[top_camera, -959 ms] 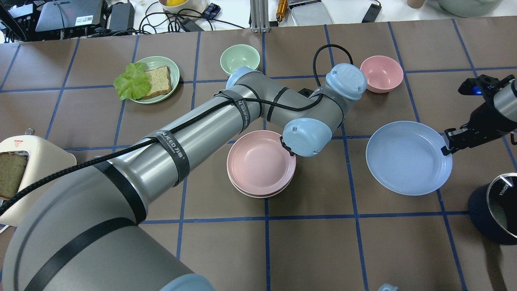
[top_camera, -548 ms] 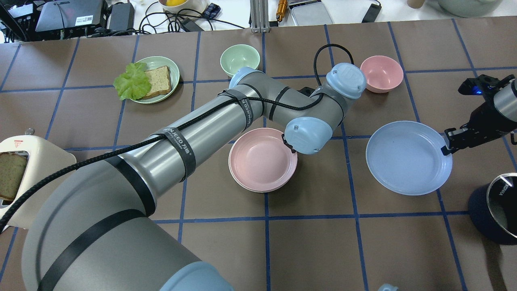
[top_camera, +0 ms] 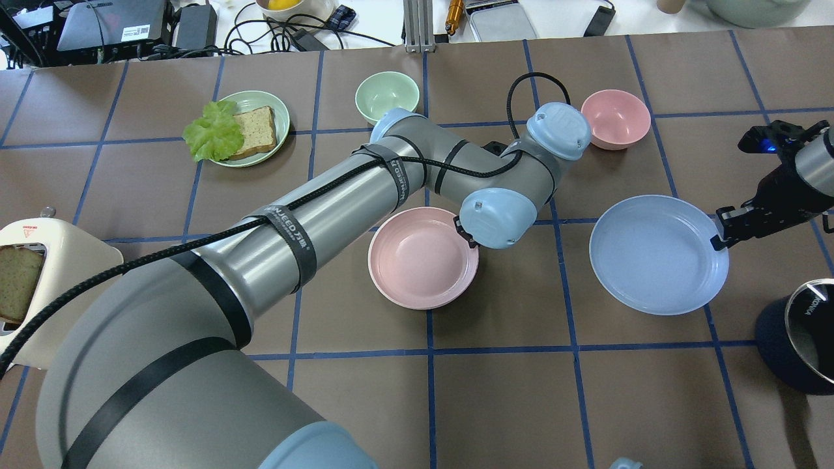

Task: Stack three plates with pink and blue
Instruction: 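Open the left gripper and lift it off the pink plate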

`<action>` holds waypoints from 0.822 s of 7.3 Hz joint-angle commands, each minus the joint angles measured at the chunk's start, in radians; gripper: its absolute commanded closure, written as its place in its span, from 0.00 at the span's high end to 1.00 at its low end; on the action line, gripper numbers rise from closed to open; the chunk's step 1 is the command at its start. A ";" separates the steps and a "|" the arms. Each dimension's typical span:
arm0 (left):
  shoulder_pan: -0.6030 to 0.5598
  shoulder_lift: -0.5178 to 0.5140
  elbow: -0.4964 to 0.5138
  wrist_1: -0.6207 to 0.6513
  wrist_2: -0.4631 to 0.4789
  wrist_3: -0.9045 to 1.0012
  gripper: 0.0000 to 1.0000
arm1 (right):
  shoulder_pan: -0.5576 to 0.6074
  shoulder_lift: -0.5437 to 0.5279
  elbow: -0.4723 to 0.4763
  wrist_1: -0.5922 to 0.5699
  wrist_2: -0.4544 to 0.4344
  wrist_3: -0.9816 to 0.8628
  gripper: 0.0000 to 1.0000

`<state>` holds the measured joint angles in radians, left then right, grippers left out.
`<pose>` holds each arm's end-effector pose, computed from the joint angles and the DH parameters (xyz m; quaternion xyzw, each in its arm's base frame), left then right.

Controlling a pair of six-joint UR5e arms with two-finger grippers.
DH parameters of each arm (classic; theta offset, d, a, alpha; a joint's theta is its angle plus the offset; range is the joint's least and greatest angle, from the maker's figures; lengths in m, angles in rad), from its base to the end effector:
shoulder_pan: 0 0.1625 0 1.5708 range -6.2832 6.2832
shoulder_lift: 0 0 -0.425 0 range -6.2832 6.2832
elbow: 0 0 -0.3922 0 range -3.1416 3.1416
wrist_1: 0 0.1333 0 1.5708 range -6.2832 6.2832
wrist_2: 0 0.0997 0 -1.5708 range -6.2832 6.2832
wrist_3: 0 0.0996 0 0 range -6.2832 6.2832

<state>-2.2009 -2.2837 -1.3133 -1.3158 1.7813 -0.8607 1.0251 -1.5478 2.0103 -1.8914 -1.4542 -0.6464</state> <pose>-0.5084 -0.5062 0.1962 -0.1034 0.9841 0.0022 0.1443 -0.1074 -0.4560 0.3004 -0.0460 0.9947 0.0259 0.0878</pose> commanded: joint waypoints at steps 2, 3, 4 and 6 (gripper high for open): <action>0.016 0.024 0.028 0.000 -0.008 0.060 0.82 | 0.004 0.000 -0.001 0.000 0.000 -0.001 0.00; 0.026 0.023 0.082 -0.025 -0.008 0.062 0.81 | 0.009 0.002 -0.001 -0.002 0.000 -0.001 0.00; 0.042 0.024 0.151 -0.108 -0.008 0.093 0.78 | 0.032 0.005 -0.001 -0.006 0.000 0.004 0.00; 0.059 0.027 0.212 -0.204 -0.008 0.140 0.75 | 0.116 0.023 -0.001 -0.009 0.006 0.031 0.00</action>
<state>-2.1517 -2.2588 -1.1354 -1.4727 1.7733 -0.7426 1.0916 -1.5352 2.0095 -1.8983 -1.4520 -0.6324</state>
